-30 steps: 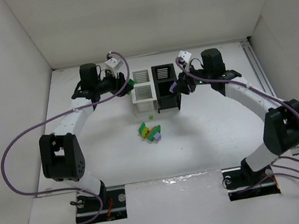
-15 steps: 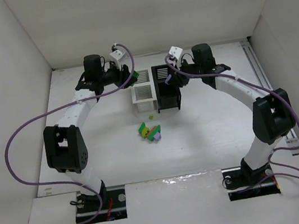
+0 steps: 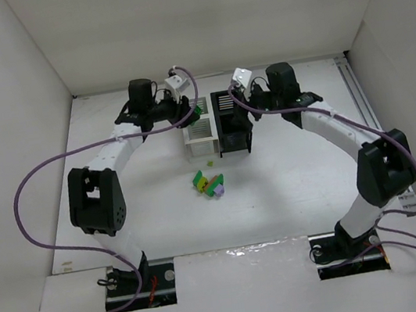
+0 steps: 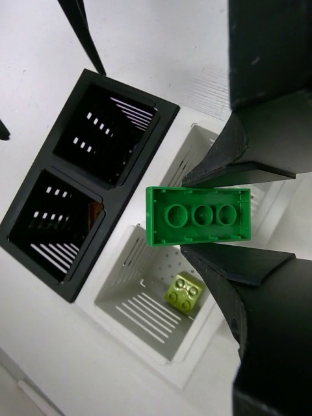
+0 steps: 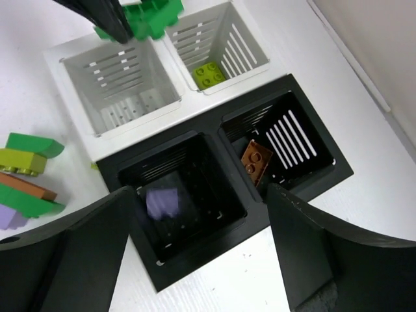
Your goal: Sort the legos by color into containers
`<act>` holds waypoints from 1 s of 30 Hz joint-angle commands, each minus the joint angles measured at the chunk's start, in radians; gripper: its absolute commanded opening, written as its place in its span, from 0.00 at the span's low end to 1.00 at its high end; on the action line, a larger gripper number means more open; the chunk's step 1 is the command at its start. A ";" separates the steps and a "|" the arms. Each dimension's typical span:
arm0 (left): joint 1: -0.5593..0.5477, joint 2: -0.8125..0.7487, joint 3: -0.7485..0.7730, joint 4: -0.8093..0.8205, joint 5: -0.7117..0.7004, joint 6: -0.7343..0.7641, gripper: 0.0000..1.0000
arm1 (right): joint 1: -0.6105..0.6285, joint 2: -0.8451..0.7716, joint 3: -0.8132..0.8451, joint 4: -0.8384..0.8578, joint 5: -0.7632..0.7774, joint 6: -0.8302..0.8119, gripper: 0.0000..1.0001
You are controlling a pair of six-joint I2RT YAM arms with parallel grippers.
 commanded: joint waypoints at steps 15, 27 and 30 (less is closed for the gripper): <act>-0.045 0.039 0.071 -0.215 0.108 0.222 0.28 | -0.084 -0.185 -0.113 0.145 -0.030 0.085 0.92; -0.012 -0.158 0.012 0.232 0.058 -0.123 0.81 | -0.097 -0.187 -0.152 0.047 -0.301 0.070 0.89; 0.001 -0.261 -0.029 0.297 -0.132 -0.167 1.00 | -0.030 -0.225 -0.178 -0.025 -0.302 0.023 0.86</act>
